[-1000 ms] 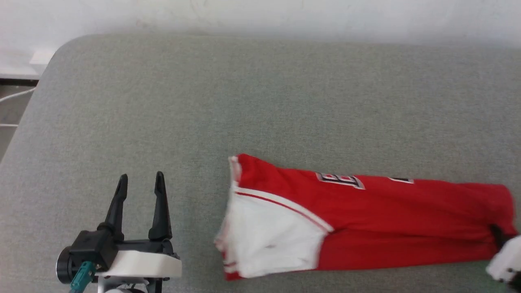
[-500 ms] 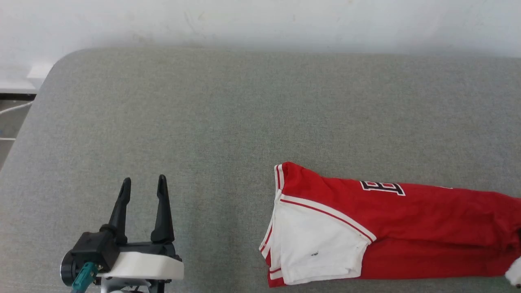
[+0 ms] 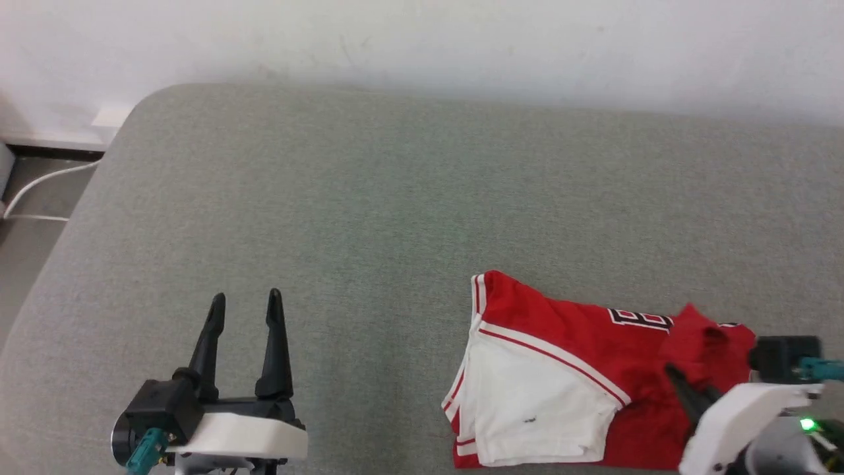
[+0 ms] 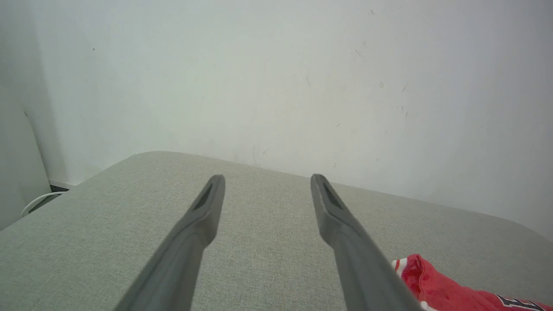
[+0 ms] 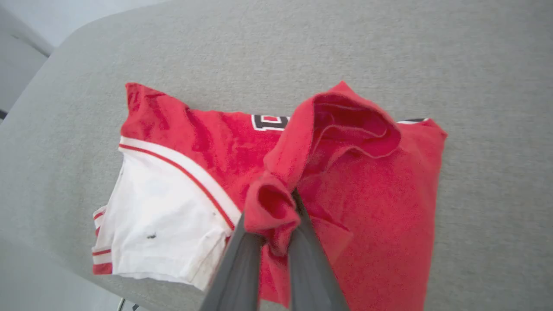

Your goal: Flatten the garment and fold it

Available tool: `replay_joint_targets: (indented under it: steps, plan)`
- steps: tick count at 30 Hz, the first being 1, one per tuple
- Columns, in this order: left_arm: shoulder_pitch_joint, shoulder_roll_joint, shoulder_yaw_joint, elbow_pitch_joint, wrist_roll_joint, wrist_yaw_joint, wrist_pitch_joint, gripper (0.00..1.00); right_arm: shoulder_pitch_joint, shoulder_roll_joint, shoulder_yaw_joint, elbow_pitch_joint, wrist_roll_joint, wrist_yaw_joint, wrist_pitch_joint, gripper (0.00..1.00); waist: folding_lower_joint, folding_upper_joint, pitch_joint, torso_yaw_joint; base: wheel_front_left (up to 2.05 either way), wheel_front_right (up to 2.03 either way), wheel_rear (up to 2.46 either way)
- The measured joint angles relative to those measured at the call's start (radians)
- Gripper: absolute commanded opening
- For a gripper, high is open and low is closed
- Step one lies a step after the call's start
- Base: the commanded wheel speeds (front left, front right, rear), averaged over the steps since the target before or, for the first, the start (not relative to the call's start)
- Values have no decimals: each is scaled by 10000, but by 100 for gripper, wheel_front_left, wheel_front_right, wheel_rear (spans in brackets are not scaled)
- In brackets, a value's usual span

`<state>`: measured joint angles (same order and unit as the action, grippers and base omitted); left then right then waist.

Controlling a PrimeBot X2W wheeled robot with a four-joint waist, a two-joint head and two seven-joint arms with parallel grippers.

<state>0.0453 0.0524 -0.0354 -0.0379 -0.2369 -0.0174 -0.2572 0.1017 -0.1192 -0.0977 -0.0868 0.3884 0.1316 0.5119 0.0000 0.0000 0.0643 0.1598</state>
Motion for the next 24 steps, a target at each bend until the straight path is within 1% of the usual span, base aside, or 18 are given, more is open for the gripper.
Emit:
replay_joint_targets:
  steps: [3, 7, 11, 16, 20, 21, 22, 24]
  plan:
    - [-2, -2, -36, 40, -8, -6, 2, 100, -57, 132, 715, -96, 119, 0, 230, 0, 0, 0, -32, 244, 0, 0, 0]
    - [-6, -2, -100, 71, -42, -8, 2, 100, -463, 305, 1476, 211, 159, 0, 226, 0, 0, 0, -40, 592, 0, 0, 0]
    - [-8, -4, -217, 86, -44, -6, 2, 100, -965, 439, 1910, 1062, -107, 0, -148, 0, 0, 0, -24, 954, 0, 0, 0]
    - [-13, -2, -276, 102, -46, -6, 2, 100, -1400, 556, 2414, 2125, -113, 0, -667, 0, 0, 0, 45, 1377, 0, 0, 0]
    - [-14, -2, -272, 130, -46, 6, 2, 100, -1801, 600, 2938, 2819, -196, 0, -1062, 0, 0, 0, 138, 1583, 0, 0, 0]
    - [-14, -2, -278, 153, -46, 6, 2, 100, -1889, 606, 3064, 3001, -211, 0, -1093, 31, 1, 0, 151, 1615, 0, 0, 0]
    - [-14, -2, -276, 174, -46, 8, 2, 100, -1961, 598, 3225, 3162, -257, 0, -1116, 100, 0, 0, 154, 1638, 0, 0, 0]
    - [-12, -2, -261, 196, -46, 12, 2, 100, -2057, 614, 3498, 3375, -257, 0, -1244, 100, 1, 0, 122, 1646, 0, 0, 0]
